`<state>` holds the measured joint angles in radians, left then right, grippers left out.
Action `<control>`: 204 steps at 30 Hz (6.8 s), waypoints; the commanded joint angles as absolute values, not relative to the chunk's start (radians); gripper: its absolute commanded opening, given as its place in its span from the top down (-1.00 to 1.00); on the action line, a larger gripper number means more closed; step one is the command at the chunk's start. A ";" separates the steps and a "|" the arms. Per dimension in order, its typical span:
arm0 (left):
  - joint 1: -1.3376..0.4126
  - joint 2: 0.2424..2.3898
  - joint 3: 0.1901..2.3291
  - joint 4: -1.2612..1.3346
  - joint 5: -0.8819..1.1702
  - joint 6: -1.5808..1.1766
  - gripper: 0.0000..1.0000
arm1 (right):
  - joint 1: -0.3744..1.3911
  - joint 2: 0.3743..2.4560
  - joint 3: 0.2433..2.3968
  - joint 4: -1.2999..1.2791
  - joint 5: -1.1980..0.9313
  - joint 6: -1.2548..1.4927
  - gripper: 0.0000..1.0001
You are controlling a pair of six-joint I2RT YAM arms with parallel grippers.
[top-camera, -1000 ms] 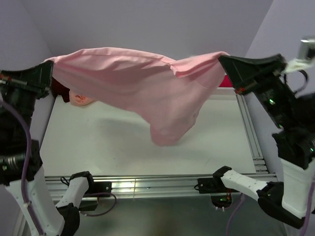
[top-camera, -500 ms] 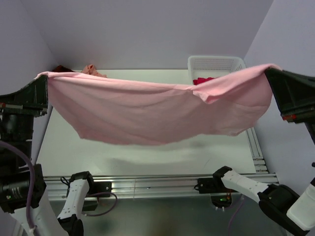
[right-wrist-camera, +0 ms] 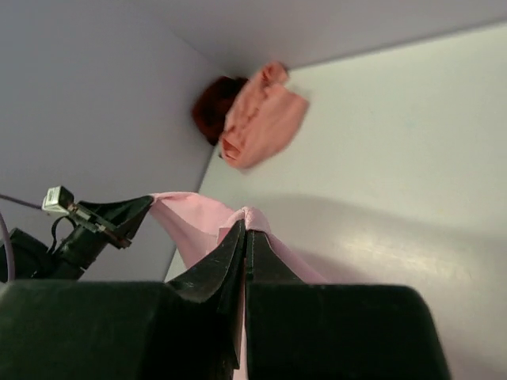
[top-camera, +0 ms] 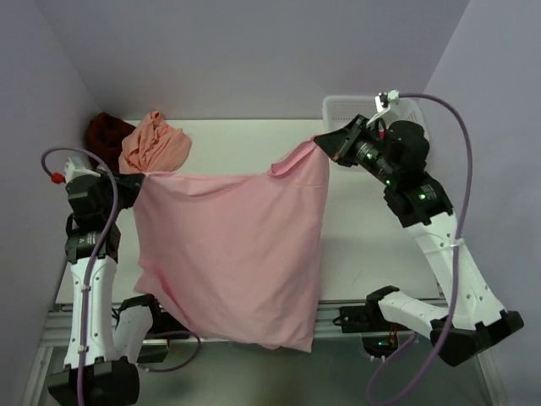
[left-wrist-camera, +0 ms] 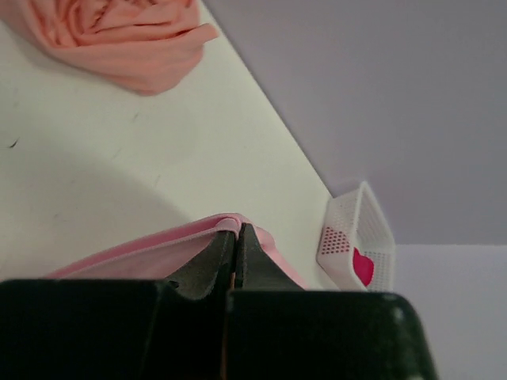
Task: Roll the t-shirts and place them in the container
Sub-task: Flatten the tshirt, then fold the tshirt
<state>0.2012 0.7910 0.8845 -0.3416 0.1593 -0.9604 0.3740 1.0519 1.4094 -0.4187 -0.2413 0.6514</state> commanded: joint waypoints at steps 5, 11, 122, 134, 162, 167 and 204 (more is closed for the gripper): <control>0.183 0.912 0.635 -0.023 0.037 -1.084 0.99 | 0.307 1.126 1.171 -0.056 -0.272 0.742 1.00; 0.137 1.158 0.633 0.153 0.005 -1.111 0.99 | 0.276 1.369 1.204 -0.003 -0.275 0.726 1.00; 0.095 0.805 0.393 -0.447 0.005 -1.101 -0.24 | 0.692 0.953 0.426 -0.612 0.348 1.183 1.00; 0.025 0.834 0.503 -0.698 -0.114 -1.210 -0.19 | 0.692 0.957 0.428 -0.607 0.347 1.195 1.00; -0.025 0.899 0.380 -0.597 -0.064 -1.247 0.21 | 0.692 0.934 0.430 -0.617 0.356 1.206 1.00; -0.026 0.899 0.384 -0.609 -0.123 -1.255 0.43 | 0.693 0.917 0.434 -0.632 0.357 1.201 1.00; -0.028 0.899 0.649 -0.784 -0.123 -1.272 0.99 | 0.634 0.957 0.790 -0.815 0.393 0.950 1.00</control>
<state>-0.0235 0.8791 0.5907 -0.7799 -0.0948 -1.2762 0.6556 0.9436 0.7380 -0.8440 0.3927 1.0027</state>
